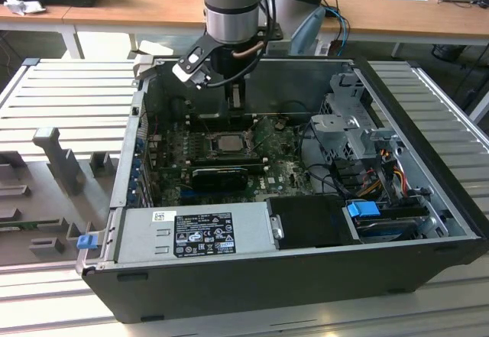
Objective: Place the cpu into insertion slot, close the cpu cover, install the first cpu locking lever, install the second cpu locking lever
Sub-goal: 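Close the cpu cover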
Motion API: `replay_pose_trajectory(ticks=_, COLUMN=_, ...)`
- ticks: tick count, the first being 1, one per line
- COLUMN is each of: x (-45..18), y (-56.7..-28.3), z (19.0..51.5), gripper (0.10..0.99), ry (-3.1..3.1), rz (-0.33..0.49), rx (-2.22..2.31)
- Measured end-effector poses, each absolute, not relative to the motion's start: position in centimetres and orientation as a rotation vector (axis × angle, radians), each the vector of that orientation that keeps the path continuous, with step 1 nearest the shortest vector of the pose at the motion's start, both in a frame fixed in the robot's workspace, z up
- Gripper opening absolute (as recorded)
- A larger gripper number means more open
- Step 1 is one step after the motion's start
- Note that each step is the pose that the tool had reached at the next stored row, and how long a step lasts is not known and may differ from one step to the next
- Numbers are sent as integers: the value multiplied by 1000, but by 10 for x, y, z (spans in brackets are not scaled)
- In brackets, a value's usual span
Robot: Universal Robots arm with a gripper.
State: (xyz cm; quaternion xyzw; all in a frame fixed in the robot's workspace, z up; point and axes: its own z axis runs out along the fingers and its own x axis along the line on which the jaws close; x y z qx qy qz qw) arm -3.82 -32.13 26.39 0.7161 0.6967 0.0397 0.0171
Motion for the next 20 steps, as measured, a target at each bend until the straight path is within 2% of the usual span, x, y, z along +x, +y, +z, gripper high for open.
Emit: replay_pose_trajectory(ticks=20, x=19, y=-321, z=267, gripper=106, ry=2171, rz=111, rx=2232)
